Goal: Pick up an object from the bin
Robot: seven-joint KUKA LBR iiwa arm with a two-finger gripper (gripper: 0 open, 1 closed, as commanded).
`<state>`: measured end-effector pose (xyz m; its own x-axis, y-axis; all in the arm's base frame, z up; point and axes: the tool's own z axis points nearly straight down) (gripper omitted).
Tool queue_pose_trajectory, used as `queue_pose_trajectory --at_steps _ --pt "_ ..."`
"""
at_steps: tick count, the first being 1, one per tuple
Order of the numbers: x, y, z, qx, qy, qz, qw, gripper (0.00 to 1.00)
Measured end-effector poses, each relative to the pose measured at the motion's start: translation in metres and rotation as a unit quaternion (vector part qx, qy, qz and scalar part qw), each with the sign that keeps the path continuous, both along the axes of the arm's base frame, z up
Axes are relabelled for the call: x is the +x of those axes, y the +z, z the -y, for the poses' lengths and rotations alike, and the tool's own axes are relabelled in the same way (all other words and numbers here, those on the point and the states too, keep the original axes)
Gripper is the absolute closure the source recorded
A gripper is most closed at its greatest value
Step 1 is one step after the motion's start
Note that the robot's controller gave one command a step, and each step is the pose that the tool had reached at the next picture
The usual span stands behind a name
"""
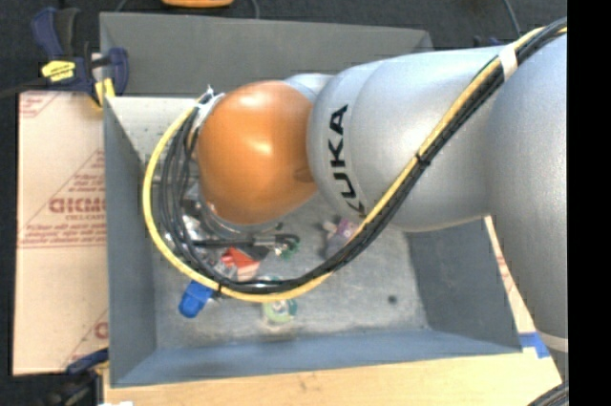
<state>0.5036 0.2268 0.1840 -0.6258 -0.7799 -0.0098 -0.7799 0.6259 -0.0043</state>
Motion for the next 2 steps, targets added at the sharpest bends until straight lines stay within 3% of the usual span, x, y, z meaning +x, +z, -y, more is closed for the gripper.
queue_pose_trajectory --at_steps 1,2 --pt "0.026 -0.044 0.046 -0.004 0.088 -0.0045 0.9961 1.00" --pt "0.033 0.039 0.043 -0.001 0.081 0.0013 0.9967 1.00"
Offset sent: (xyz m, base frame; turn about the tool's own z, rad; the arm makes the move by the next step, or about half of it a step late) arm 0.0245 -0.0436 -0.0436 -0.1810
